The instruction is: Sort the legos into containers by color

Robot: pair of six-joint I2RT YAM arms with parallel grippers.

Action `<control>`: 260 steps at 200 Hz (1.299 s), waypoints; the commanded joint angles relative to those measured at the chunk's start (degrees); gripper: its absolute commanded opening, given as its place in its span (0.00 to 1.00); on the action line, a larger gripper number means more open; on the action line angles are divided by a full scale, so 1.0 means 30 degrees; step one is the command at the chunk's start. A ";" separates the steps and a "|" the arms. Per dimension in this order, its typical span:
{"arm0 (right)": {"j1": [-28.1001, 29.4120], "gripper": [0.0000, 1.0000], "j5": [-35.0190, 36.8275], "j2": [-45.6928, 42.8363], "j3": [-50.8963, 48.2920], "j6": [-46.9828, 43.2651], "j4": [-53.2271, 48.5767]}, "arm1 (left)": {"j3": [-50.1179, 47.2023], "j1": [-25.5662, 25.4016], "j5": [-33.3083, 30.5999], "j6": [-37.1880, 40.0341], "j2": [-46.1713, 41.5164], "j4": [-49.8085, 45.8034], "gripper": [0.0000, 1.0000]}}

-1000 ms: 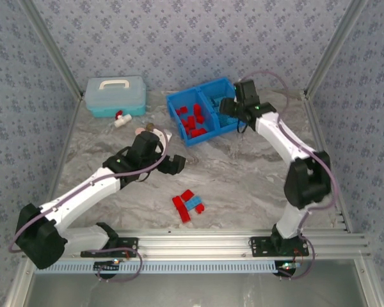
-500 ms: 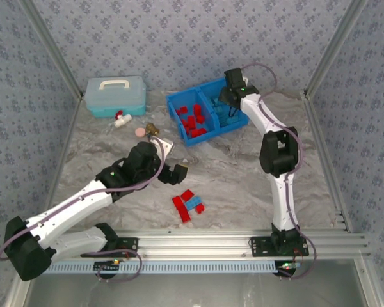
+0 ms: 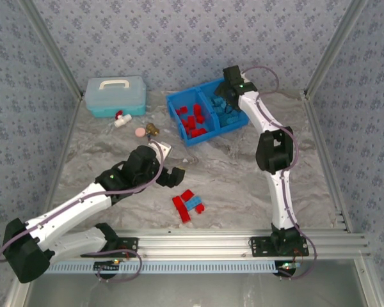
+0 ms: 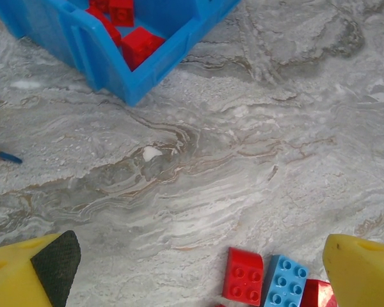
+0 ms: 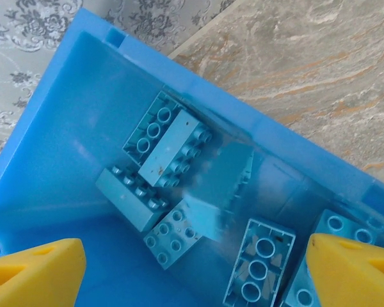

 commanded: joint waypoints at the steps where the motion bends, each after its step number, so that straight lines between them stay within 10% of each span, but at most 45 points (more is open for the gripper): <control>1: 0.0045 0.92 -0.1584 -0.2152 -0.0597 -0.0380 -0.0744 | 0.0271 -0.0046 -0.0803 -0.1672 0.0174 -0.0619 0.99; 90: 0.1659 0.98 -0.1744 -1.6607 -1.5944 -0.7556 0.5076 | 0.3120 -0.1249 -0.1855 -1.5652 0.6378 -0.7219 0.77; 160: 0.1315 0.99 -0.0903 -1.8365 -1.8047 -0.8136 0.4454 | 0.3750 -0.2036 0.3153 -1.5381 1.0511 -0.8116 0.67; 260: 0.1201 0.99 -0.1384 -1.7263 -1.7526 -0.7883 0.4814 | 0.3189 -0.2112 0.3227 -1.4705 1.1052 -0.9984 0.55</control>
